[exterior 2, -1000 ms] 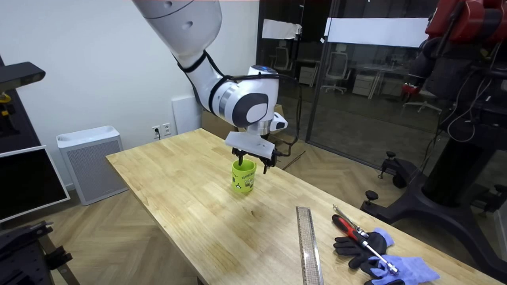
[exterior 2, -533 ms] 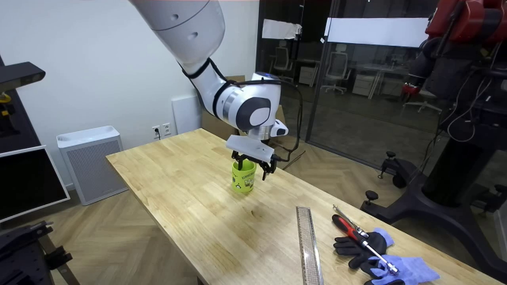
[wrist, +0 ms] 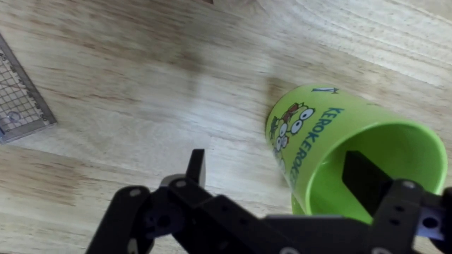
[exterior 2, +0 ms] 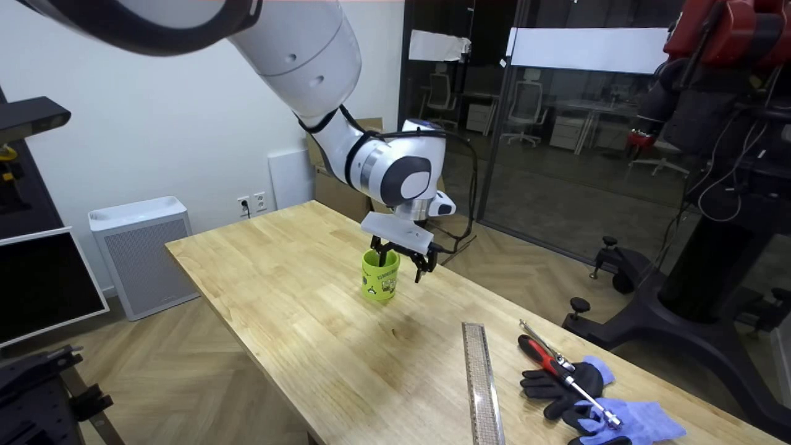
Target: Pick up cup and move it slightly forward
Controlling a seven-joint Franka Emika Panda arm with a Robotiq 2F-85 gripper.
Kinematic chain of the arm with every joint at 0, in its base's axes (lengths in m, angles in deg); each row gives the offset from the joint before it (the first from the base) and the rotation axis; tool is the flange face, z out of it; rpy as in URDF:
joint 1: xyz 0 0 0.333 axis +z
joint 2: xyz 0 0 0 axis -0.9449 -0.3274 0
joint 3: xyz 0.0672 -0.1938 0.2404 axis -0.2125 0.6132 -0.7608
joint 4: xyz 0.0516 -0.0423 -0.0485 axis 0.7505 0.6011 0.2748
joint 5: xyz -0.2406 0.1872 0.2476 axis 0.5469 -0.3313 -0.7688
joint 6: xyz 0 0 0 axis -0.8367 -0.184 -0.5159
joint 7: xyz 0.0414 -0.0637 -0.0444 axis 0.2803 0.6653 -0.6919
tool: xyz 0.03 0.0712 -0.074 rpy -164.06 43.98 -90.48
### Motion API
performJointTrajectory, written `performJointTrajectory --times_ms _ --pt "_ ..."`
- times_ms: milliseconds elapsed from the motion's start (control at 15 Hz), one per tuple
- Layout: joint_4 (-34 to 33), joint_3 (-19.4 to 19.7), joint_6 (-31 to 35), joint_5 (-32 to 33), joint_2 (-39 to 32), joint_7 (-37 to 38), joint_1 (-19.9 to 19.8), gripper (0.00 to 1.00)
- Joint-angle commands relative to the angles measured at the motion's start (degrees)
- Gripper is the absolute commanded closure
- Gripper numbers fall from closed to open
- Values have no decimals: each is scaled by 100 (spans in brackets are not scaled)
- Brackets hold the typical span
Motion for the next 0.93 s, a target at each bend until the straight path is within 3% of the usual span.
performJointTrajectory --times_ms 0,67,133,667,867 --pt "-700 110 -379 6 -363 191 114 0" --pt "-796 111 -420 -3 -419 194 116 25" --pt "-887 117 -458 5 -472 192 129 27" --pt "-1278 308 -806 278 -585 212 434 83" --pt "-1276 389 -1027 430 -528 221 559 99"
